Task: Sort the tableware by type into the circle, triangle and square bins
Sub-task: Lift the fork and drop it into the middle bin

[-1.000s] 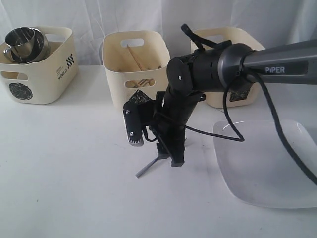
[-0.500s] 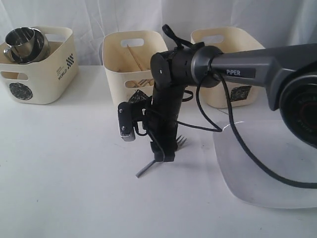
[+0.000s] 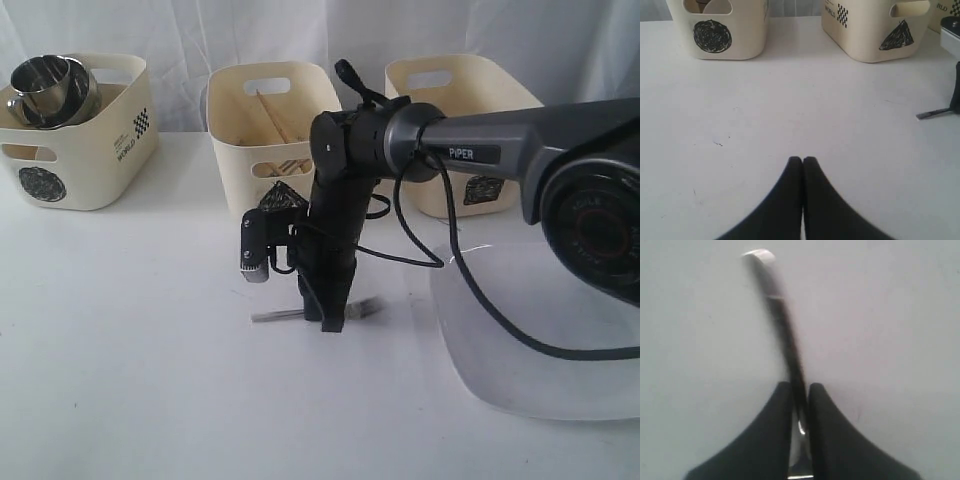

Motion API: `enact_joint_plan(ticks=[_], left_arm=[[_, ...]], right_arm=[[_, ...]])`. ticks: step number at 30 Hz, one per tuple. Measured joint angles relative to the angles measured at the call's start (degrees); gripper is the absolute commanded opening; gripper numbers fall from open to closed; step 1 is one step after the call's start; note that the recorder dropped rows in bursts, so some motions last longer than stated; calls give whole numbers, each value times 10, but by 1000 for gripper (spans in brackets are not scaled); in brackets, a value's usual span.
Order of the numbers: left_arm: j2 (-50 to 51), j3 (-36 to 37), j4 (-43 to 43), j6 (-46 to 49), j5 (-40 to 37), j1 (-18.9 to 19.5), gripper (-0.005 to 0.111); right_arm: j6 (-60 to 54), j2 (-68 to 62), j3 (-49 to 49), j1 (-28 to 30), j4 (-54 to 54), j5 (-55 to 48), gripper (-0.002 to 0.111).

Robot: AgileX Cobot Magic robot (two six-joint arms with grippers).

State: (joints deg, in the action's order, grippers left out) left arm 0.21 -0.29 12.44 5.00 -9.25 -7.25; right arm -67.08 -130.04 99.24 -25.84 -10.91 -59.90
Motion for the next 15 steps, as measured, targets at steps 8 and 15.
enact_joint_plan(ticks=[8, 15], left_arm=[[0, 0, 0, 0, 0, 0, 0], [0, 0, 0, 0, 0, 0, 0]], right_arm=[[79, 7, -11, 1, -152, -18, 0], [136, 104, -69, 7, -298, 106, 0]])
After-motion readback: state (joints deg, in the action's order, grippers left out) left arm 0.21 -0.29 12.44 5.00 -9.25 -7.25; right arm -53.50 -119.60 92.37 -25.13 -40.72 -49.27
